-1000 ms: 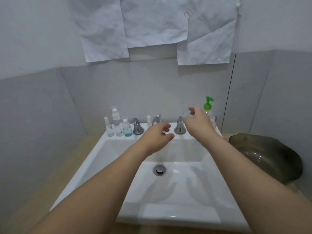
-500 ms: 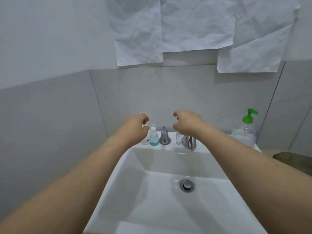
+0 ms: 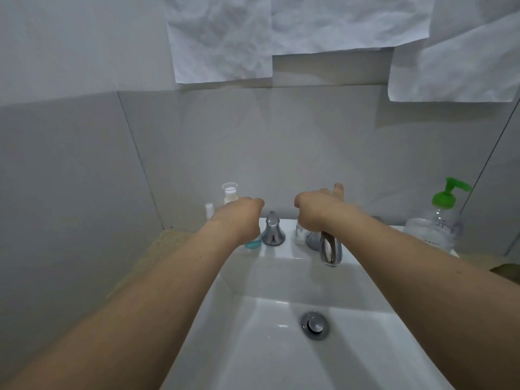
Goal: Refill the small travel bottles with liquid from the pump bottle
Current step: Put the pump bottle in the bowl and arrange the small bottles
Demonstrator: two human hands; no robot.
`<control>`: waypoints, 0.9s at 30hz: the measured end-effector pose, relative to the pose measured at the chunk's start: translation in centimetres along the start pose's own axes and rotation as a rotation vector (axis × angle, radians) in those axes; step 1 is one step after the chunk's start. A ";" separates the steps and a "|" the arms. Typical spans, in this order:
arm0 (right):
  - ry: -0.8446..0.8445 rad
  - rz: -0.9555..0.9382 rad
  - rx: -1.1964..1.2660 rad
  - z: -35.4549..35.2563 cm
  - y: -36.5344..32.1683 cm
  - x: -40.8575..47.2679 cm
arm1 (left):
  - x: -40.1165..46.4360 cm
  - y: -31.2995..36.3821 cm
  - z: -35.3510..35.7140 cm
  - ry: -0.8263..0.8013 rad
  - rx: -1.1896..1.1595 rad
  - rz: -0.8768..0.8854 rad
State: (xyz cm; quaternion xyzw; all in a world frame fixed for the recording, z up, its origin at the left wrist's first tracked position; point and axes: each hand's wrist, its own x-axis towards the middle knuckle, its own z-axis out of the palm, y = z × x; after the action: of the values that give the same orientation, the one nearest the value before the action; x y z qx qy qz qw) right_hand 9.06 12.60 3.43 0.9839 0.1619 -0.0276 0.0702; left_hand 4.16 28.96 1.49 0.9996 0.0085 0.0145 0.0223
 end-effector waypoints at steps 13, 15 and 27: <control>0.097 -0.031 -0.082 0.1 -0.5 -0.3 | -0.8 -0.6 0.6 0.054 -0.138 -0.014; 0.119 -0.022 -0.082 0.0 -0.5 -0.5 | -1.4 -0.6 0.0 0.057 -0.154 -0.024; 0.299 -0.037 -0.015 -6.4 0.8 -7.1 | -7.5 3.5 -9.4 0.089 -0.168 -0.048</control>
State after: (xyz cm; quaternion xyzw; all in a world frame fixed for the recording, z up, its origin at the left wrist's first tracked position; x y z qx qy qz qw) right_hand 2.77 10.50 10.39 0.9733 0.1889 0.1194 0.0521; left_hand -3.51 25.75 10.86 0.9921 0.0324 0.0591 0.1060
